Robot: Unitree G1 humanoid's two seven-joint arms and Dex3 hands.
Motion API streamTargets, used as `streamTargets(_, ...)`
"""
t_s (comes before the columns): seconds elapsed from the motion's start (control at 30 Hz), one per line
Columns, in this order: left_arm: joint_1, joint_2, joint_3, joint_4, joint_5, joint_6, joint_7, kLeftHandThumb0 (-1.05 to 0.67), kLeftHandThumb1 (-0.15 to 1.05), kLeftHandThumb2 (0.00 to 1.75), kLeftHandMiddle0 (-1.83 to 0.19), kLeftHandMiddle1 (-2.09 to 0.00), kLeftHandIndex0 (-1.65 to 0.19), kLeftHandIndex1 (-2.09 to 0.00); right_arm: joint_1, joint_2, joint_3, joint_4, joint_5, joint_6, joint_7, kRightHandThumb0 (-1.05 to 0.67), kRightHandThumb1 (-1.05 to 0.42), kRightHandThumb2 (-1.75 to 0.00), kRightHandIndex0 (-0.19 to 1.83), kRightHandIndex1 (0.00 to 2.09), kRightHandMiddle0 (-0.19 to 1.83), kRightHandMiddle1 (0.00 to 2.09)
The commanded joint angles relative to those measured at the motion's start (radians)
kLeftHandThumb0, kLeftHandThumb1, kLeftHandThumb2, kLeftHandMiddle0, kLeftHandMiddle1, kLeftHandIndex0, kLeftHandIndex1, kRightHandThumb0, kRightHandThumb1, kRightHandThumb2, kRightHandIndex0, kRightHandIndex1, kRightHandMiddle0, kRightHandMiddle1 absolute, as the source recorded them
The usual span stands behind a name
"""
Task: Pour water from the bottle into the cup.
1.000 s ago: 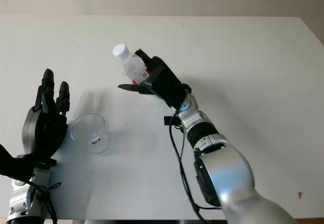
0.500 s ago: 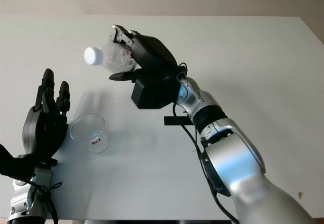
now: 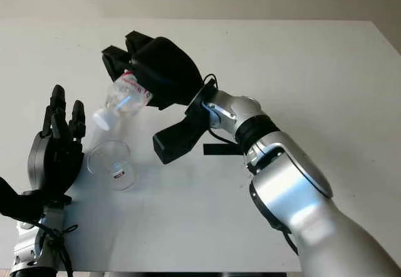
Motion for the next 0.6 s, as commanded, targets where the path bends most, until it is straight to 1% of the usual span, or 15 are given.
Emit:
streamTargets(0.0, 0.048, -0.038, -0.009, 0.035, 0.002, -0.001, 0.002, -0.78, 1.05, 0.56, 0.16, -0.05, 0.18, -0.05, -0.041, -0.01, 0.031, -0.005, -0.033, 0.011, -0.053, -0.18, -0.64, -0.78, 1.09, 2.09, 0.78, 2.09)
streamTargets(0.03, 0.049, -0.039, -0.009, 0.035, 0.002, -0.001, 0.003, -0.78, 1.05, 0.56, 0.16, -0.05, 0.18, -0.05, -0.043, -0.011, 0.043, -0.003, -0.046, 0.015, -0.074, -0.21, -0.7, -0.67, 1.08, 2.09, 0.76, 2.09)
streamTargets(0.07, 0.049, -0.039, -0.009, 0.035, 0.002, -0.001, 0.003, -0.78, 1.05, 0.56, 0.16, -0.05, 0.18, -0.05, -0.045, -0.013, 0.053, -0.002, -0.056, 0.019, -0.087, -0.21, -0.73, -0.62, 1.08, 2.09, 0.75, 2.09)
streamTargets(0.1, 0.049, -0.039, -0.009, 0.035, 0.001, 0.0, 0.003, -0.78, 1.05, 0.56, 0.16, -0.05, 0.18, -0.05, -0.046, -0.014, 0.058, -0.001, -0.059, 0.019, -0.092, -0.22, -0.79, -0.53, 1.07, 2.09, 0.73, 2.09)
streamTargets(0.13, 0.049, -0.039, -0.008, 0.036, 0.0, -0.001, 0.001, -0.78, 1.05, 0.55, 0.16, -0.05, 0.18, -0.06, -0.047, -0.014, 0.062, 0.0, -0.059, 0.019, -0.093, -0.24, -0.87, -0.4, 1.05, 2.09, 0.69, 2.09)
streamTargets(0.2, 0.05, -0.04, -0.008, 0.036, -0.002, 0.0, 0.001, -0.77, 1.05, 0.55, 0.16, -0.05, 0.18, -0.06, -0.048, -0.015, 0.07, -0.001, -0.064, 0.019, -0.103, -0.24, -0.92, -0.29, 1.02, 2.09, 0.65, 2.09)
streamTargets(0.3, 0.049, -0.04, -0.008, 0.038, -0.001, -0.001, 0.0, -0.77, 1.05, 0.54, 0.16, -0.06, 0.17, -0.06, -0.051, -0.02, 0.084, -0.002, -0.076, 0.019, -0.133, -0.25, -0.95, -0.23, 1.02, 2.09, 0.66, 2.09)
streamTargets(0.57, 0.051, -0.041, -0.014, 0.03, 0.008, 0.0, 0.007, -0.77, 1.05, 0.54, 0.15, -0.06, 0.17, -0.06, -0.059, -0.033, 0.108, -0.019, -0.089, 0.002, -0.183, -0.26, -0.97, -0.18, 1.02, 2.09, 0.69, 2.09)
